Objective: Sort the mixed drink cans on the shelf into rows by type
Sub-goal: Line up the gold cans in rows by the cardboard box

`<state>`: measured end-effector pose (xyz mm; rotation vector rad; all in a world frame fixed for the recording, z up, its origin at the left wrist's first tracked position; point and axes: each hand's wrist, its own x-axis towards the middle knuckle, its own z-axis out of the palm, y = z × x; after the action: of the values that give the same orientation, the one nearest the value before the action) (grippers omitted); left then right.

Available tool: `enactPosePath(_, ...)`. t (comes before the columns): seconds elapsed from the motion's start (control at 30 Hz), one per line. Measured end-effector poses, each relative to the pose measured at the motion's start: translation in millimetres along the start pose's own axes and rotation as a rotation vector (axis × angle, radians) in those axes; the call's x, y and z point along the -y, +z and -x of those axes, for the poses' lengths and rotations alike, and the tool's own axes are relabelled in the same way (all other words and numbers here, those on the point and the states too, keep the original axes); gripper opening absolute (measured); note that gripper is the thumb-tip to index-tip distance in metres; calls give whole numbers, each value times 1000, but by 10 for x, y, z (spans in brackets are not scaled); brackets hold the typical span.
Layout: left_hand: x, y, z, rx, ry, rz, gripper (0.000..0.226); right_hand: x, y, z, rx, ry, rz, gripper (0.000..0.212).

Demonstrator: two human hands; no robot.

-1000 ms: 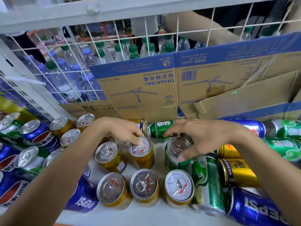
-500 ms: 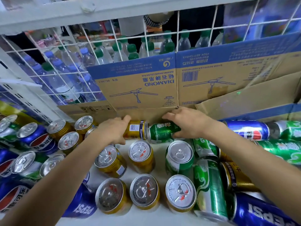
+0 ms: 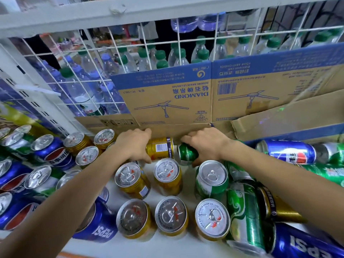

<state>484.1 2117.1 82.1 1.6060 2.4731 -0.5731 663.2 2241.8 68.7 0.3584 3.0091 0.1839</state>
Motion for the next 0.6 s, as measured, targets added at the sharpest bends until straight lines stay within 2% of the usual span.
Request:
enactPosePath(0.1,85,-54,76,-8,6,89,83,-39,-31,81,-42,61,-140,77)
enactPosePath(0.23,108,-167,148,-111,42,213,74,-105,-42,176,-67,144,-300,80)
enactPosePath(0.37,44,-187,174,-120,37,177,75,-131,-9,245,-94,194,-571,76)
enactPosePath(0.6,14,-153,166,-199,22,240,66,-97,53,312,-136,288,-627,73)
